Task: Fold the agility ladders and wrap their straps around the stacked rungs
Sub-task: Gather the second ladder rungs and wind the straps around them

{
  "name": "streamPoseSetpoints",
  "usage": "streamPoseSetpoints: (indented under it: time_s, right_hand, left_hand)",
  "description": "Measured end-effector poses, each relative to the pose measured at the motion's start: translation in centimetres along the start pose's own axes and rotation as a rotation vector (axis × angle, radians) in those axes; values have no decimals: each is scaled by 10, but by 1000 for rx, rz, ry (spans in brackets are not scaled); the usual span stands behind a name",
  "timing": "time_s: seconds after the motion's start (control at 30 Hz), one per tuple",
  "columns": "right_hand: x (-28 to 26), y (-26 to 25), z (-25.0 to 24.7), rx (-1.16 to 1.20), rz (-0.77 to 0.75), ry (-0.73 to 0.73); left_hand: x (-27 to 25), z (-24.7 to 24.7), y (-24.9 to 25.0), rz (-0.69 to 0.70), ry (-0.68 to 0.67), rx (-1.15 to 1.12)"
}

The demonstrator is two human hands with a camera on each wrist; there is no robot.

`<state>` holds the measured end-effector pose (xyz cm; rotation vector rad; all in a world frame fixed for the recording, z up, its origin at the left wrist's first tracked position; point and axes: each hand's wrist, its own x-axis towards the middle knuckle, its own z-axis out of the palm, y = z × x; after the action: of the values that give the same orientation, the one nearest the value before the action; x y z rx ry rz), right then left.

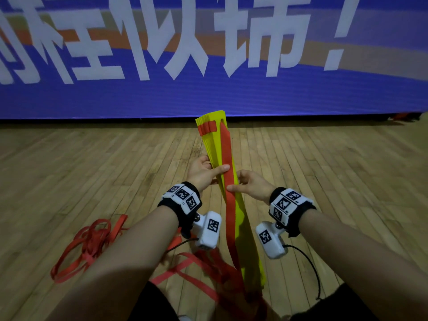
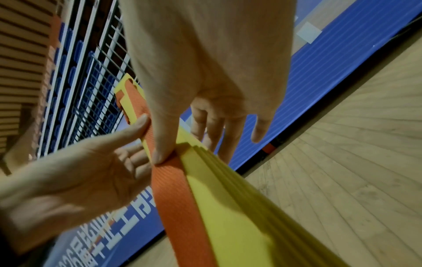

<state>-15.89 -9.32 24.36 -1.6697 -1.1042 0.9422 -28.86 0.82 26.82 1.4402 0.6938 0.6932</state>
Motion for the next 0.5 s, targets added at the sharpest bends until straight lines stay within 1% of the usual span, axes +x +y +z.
streamPoseSetpoints:
  time_s: [0.1,0.17,0.33,0.4,0.5]
  right_hand:
    - [-4,11,-2,-117,56,-91]
    - [-7,15,-1,-156,82,-120]
    - [-7,17,6,-189,35,-79]
    - [-7,17,7,-185,25,-80]
    - [-8,12,7,-139,1,-84]
  left_hand:
    - [4,-6,4,-5,34,-19]
    - [8,-11,6,-11,72,-40]
    - [10,-9,3,0,141,-47]
    - [10,-9,3,-10,140,-58]
    - [8,-10,2,-51,68,-36]
